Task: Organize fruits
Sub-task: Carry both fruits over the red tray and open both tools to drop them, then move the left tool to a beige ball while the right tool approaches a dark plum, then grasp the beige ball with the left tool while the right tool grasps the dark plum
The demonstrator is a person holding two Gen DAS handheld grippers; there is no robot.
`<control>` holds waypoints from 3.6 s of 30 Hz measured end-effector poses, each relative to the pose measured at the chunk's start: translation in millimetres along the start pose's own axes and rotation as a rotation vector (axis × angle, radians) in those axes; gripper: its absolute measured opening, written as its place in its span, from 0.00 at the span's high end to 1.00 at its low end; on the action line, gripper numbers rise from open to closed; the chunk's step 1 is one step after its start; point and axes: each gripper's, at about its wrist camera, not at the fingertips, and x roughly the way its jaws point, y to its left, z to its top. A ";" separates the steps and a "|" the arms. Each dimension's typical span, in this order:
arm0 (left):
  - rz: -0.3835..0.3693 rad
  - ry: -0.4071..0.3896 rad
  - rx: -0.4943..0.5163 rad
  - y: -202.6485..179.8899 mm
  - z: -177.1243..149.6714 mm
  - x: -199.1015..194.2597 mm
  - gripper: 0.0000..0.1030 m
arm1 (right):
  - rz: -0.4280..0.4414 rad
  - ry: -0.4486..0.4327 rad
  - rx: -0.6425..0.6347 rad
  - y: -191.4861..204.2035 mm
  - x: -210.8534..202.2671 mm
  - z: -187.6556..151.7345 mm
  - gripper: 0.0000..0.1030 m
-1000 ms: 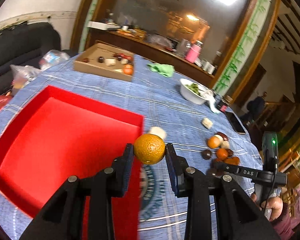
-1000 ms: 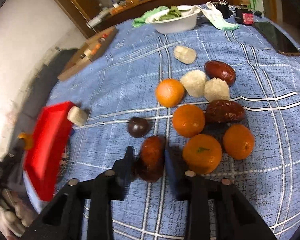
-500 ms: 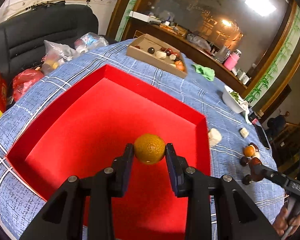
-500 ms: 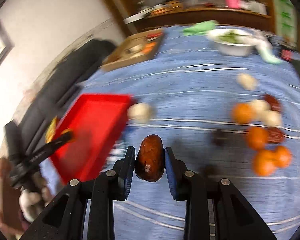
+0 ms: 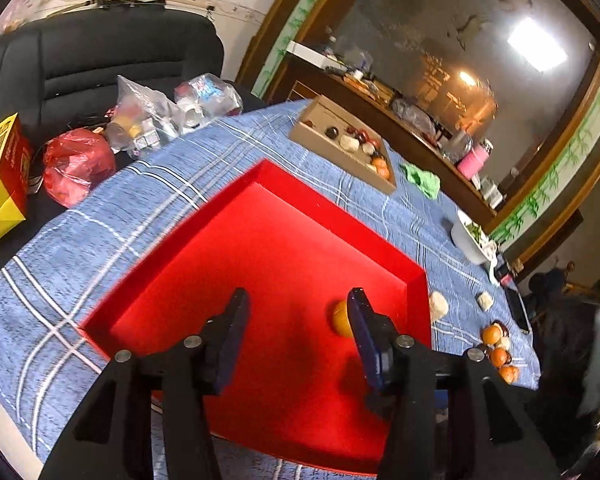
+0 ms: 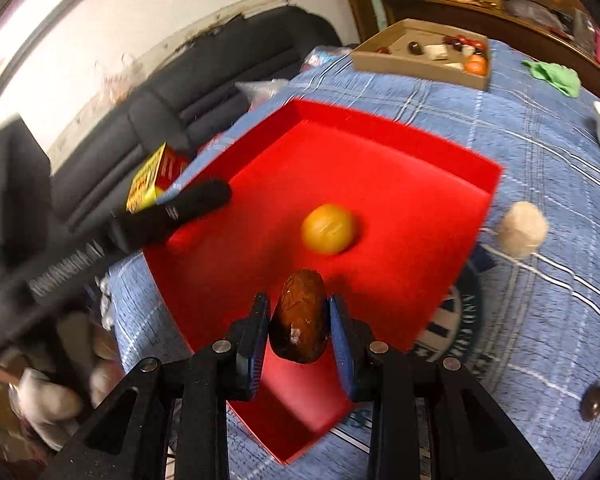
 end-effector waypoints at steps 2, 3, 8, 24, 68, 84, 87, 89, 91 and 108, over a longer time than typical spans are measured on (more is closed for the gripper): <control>-0.003 -0.009 -0.013 2.6 1.8 -3.5 0.48 | -0.010 0.008 -0.019 5.3 6.7 -2.2 0.63; -0.003 -0.011 -0.014 3.4 1.8 -4.6 0.47 | -0.013 0.006 -0.026 6.6 6.8 -2.7 0.60; -0.011 0.000 -0.019 1.9 1.2 -7.0 0.47 | -0.046 -0.056 -0.067 10.8 -15.0 -8.5 0.47; -0.049 0.068 0.154 -81.8 -24.4 4.9 0.40 | -0.295 -0.203 0.189 -136.7 -143.0 -106.6 0.41; 0.072 0.280 0.795 -231.9 -50.4 148.5 0.41 | -0.222 -0.179 0.241 -189.5 -105.6 -95.8 0.40; 0.005 0.309 0.800 -226.4 -44.9 137.6 0.49 | -0.221 -0.180 0.241 -190.1 -106.0 -95.5 0.40; 0.059 0.348 0.814 -225.0 -48.5 156.3 0.49 | -0.221 -0.180 0.241 -190.1 -106.1 -95.4 0.40; 0.083 0.381 0.827 -227.4 -52.6 164.3 0.49 | -0.221 -0.180 0.240 -190.0 -106.0 -95.4 0.39; 0.106 0.391 0.846 -231.2 -56.4 168.9 0.51 | -0.221 -0.179 0.238 -189.8 -105.8 -95.3 0.39; -0.046 0.170 0.458 -168.6 -23.0 59.2 0.69 | -0.201 -0.247 0.243 -190.2 -121.5 -97.3 0.73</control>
